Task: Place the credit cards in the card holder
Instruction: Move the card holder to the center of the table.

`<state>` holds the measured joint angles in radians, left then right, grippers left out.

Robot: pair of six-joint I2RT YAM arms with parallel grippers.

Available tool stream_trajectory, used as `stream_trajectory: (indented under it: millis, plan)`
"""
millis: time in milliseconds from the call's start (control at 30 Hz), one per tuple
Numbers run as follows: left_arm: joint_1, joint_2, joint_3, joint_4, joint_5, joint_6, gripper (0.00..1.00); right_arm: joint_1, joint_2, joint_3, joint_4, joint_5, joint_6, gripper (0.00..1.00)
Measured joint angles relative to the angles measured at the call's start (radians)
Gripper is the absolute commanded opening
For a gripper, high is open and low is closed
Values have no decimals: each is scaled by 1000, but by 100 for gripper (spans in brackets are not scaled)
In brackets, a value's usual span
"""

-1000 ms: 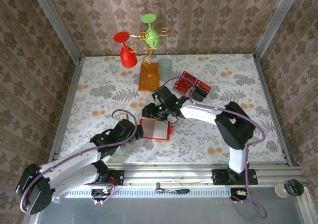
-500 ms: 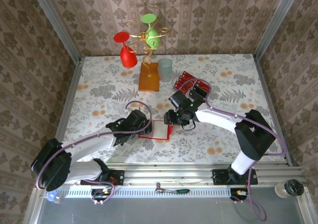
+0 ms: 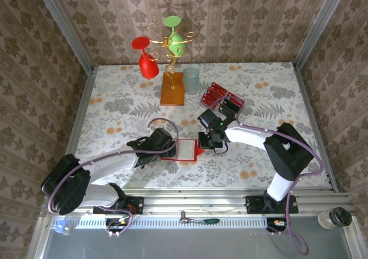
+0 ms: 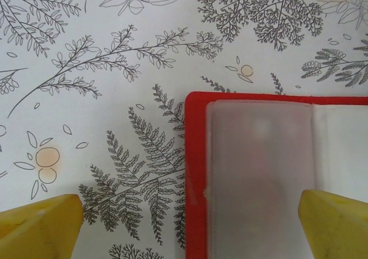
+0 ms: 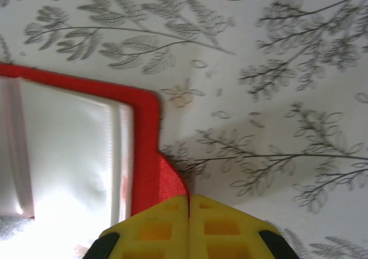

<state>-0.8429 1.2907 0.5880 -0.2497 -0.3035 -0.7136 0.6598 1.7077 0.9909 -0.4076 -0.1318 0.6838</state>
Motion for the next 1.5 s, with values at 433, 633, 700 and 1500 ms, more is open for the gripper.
stream_trajectory:
  millis: [433, 633, 700, 1500]
  plan:
    - [-40, 165, 154, 40, 2, 31, 98, -113, -85, -71, 10, -3, -12, 0]
    - [-47, 220, 172, 57, 5, 37, 98, -120, -85, -80, 16, -3, -23, 0]
    - [-47, 223, 172, 57, 5, 37, 98, -121, -85, -80, 16, -3, -24, 0]
    - [-26, 223, 68, 116, 4, 33, 98, -125, -85, -98, 41, -7, -23, 0]
